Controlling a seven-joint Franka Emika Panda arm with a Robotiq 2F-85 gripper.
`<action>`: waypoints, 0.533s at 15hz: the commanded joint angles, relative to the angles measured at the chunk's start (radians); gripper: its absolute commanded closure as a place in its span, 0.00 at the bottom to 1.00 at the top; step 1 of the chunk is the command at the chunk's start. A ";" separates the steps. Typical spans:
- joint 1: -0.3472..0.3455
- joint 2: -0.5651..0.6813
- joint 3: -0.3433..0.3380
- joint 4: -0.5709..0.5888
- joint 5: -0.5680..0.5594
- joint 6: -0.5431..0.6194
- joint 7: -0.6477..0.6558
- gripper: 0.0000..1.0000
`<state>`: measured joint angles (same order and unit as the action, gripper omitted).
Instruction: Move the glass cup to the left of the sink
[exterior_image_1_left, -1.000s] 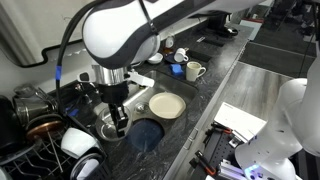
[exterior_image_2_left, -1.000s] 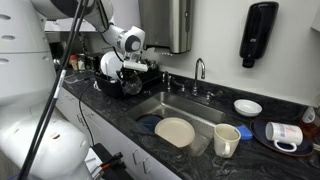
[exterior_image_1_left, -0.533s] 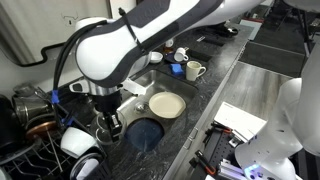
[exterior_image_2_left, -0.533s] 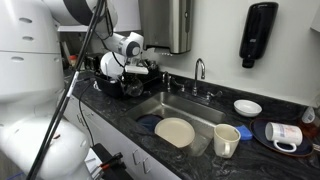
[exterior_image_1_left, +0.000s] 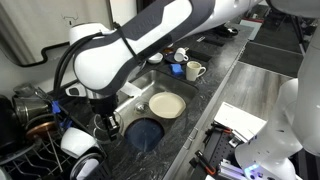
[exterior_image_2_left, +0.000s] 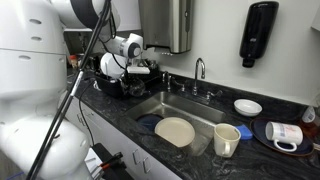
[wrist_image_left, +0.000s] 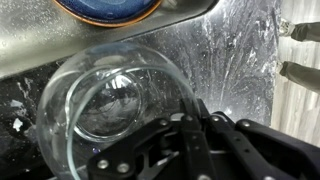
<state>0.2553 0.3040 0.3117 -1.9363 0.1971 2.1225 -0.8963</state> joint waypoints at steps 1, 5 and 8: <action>0.007 0.042 0.019 0.052 -0.042 -0.014 -0.012 0.99; 0.017 0.085 0.025 0.077 -0.104 -0.045 -0.005 0.99; 0.021 0.111 0.026 0.098 -0.137 -0.060 0.001 0.99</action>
<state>0.2656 0.3672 0.3245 -1.9024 0.0877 2.0995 -0.8943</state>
